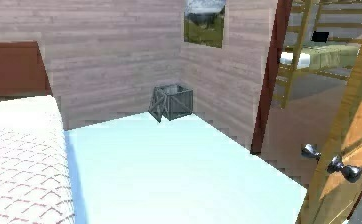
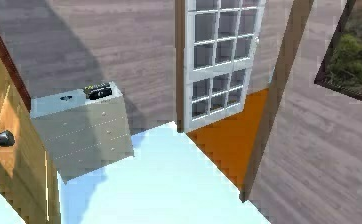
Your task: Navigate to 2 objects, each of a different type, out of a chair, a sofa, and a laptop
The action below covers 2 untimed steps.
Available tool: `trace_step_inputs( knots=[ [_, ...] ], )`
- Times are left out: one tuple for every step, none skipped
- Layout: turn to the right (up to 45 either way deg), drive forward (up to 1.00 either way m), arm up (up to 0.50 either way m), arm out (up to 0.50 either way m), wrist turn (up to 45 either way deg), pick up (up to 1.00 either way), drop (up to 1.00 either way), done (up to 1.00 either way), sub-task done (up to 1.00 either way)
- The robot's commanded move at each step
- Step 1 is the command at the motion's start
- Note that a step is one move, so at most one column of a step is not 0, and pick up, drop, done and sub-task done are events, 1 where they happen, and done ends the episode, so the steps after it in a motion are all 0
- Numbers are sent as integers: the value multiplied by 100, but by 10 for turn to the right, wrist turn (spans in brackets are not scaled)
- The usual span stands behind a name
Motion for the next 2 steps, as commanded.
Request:
trace_step_inputs(
  knots=[
    [0,35,0,0,0,0,0,0,0],
    [150,0,0,0,0,0,0,0,0]
  ],
)
